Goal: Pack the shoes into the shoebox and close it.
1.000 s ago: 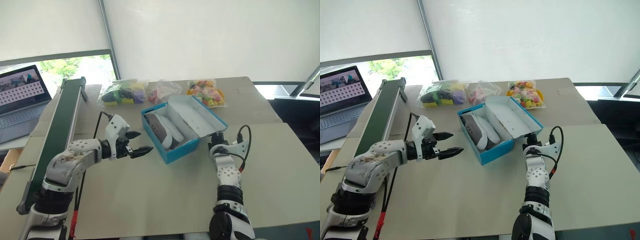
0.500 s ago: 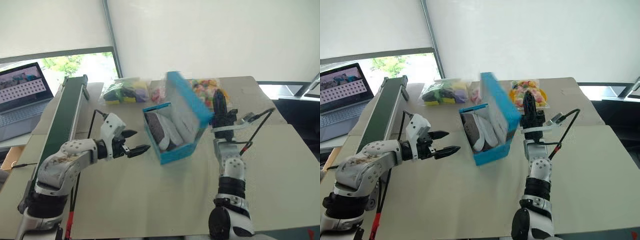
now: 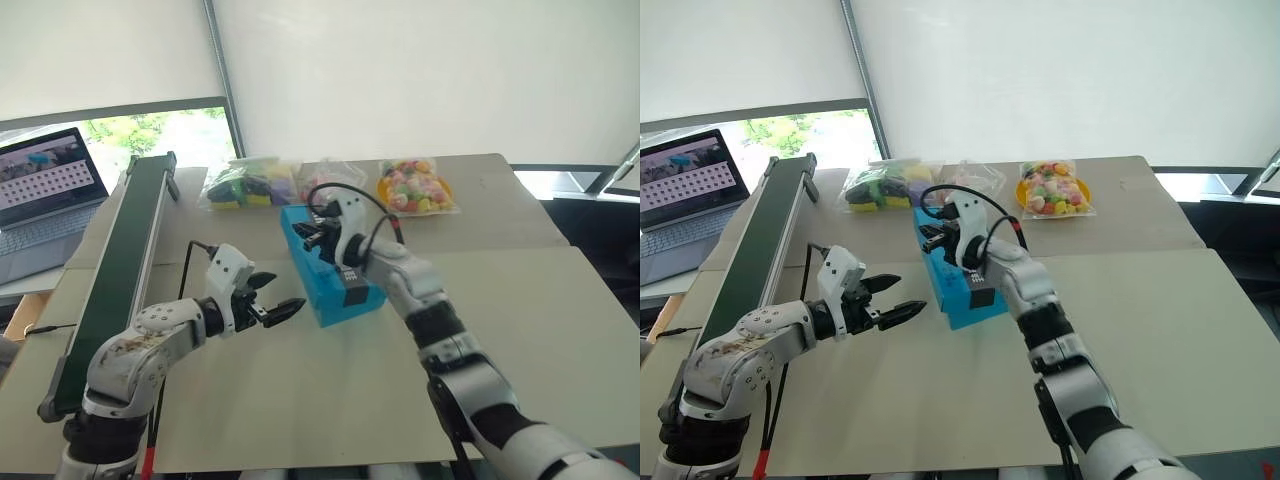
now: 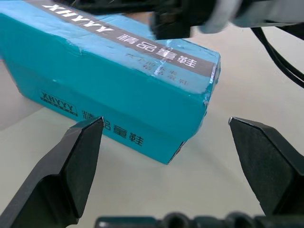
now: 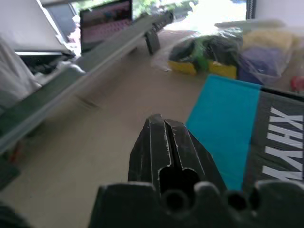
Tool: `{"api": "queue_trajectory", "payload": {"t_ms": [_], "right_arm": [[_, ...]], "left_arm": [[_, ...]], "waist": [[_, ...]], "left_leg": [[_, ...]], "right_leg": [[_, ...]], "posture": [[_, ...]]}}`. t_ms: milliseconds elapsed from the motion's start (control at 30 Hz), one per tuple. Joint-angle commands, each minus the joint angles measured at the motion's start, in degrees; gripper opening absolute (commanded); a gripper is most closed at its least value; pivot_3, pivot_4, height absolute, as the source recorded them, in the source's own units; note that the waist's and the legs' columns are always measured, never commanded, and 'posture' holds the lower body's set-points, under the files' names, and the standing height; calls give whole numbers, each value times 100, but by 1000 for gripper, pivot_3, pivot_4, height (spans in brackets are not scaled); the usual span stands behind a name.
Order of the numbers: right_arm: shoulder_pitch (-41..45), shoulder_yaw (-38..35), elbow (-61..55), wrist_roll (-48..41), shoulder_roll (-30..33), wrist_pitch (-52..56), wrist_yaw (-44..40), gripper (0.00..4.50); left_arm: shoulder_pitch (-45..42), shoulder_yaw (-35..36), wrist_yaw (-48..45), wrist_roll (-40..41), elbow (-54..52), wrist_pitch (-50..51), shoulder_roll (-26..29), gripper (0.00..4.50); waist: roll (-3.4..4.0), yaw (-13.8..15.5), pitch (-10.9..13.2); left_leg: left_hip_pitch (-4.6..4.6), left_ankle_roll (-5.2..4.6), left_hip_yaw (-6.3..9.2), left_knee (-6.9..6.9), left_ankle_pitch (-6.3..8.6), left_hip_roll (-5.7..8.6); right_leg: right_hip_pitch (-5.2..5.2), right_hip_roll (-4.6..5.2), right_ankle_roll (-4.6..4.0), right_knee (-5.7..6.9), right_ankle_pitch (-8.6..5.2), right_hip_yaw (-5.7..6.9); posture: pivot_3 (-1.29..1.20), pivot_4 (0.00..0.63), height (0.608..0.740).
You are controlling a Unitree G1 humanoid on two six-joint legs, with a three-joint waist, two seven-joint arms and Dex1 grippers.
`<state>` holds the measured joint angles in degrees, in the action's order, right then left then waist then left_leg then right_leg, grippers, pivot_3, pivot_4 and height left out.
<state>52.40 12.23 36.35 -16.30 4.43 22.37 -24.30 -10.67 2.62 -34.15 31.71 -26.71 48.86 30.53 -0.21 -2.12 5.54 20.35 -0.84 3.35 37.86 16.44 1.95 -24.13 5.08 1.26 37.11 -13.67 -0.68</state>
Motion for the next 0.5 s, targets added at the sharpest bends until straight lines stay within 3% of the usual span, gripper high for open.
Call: {"api": "queue_trajectory", "payload": {"t_ms": [33,133,333,500], "right_arm": [[178,528,1515,955,-55,-177,-72,49],[69,484,1969,1116,-81,-255,-270,49],[-251,21,1337,1013,19,-259,-265,49],[-823,-1658,-2044,-731,360,1209,-174,49]], "left_arm": [[89,358,250,99,-309,-162,-112,4500],[214,586,406,133,-401,-193,-185,4500],[337,1037,864,224,-513,-226,-528,4500],[354,1172,1104,110,-527,-433,-605,4500]], "waist": [[-3,-6,-3],[-3,-37,-44],[-7,8,-85],[-6,130,-74]], "left_leg": [[-1,-1,-2,0,1,1],[-3,-10,-3,0,7,5],[-15,-24,0,10,26,15],[6,-18,12,14,22,10]], "right_leg": [[0,2,0,0,0,-2],[0,14,1,2,0,-5],[18,25,10,-2,5,-3],[6,16,12,-6,5,7]], "posture": [[0,150,661],[0,150,661],[0,150,661],[0,150,661]]}}
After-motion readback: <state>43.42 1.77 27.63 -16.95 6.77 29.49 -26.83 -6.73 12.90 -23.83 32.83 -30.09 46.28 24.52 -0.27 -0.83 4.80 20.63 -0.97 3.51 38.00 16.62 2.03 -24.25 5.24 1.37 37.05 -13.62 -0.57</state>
